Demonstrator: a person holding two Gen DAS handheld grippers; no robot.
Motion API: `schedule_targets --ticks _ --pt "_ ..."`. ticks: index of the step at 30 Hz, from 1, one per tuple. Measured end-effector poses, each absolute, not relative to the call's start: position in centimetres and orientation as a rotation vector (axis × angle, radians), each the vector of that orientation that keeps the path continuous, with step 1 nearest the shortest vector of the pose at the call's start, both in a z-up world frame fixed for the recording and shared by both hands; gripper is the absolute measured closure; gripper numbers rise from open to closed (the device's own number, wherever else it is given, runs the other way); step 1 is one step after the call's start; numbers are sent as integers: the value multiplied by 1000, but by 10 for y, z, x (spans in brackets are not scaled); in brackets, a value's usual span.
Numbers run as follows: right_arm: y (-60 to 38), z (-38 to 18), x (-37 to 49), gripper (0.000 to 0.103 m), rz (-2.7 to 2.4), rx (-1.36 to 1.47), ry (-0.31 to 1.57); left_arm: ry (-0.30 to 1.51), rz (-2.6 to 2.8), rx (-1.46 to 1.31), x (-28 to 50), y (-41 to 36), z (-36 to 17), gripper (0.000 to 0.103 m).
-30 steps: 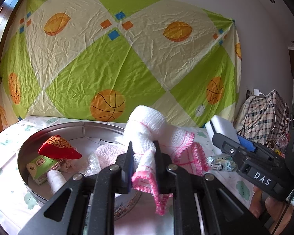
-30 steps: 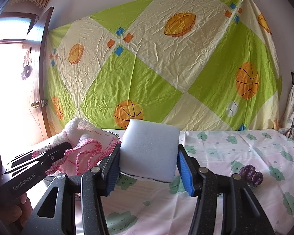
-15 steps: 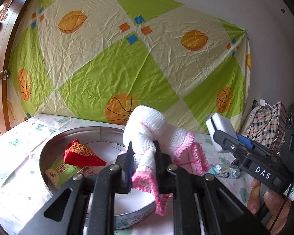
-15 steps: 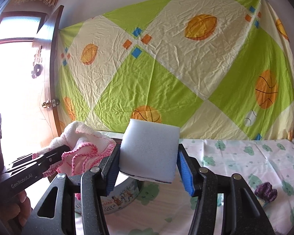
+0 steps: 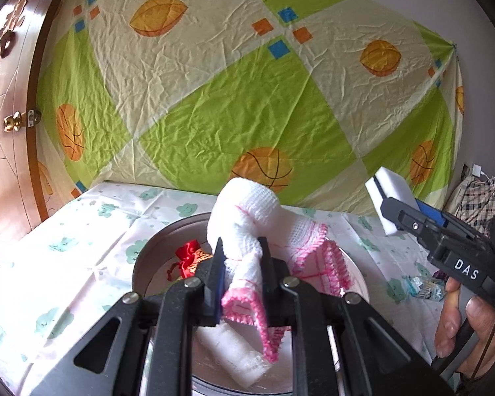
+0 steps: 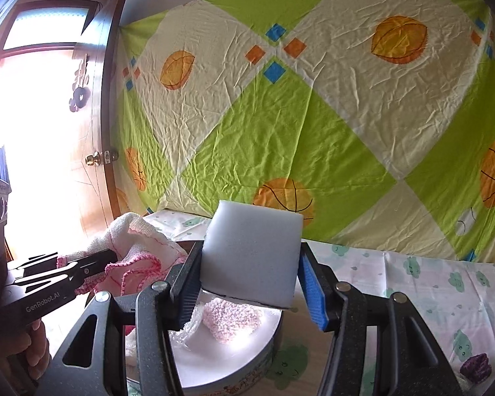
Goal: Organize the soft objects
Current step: 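Open left tool to drop gauze cloth into tin while right tool drops foam block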
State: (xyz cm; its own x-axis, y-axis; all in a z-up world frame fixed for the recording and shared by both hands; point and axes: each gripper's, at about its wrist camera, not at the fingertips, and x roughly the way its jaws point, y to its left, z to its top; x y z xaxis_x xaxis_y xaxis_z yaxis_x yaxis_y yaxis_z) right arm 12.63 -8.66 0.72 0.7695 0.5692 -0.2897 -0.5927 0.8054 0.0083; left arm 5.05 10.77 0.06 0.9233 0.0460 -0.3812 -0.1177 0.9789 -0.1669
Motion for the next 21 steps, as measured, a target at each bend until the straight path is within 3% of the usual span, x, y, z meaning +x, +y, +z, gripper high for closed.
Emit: schedule_targets --ticks 18,21 --pt "-28 -33 177 44 661 -133 492 582 48 -251 91 133 -26 88" --pt "-26 -36 181 40 670 -130 521 586 58 -244 93 133 -27 81"
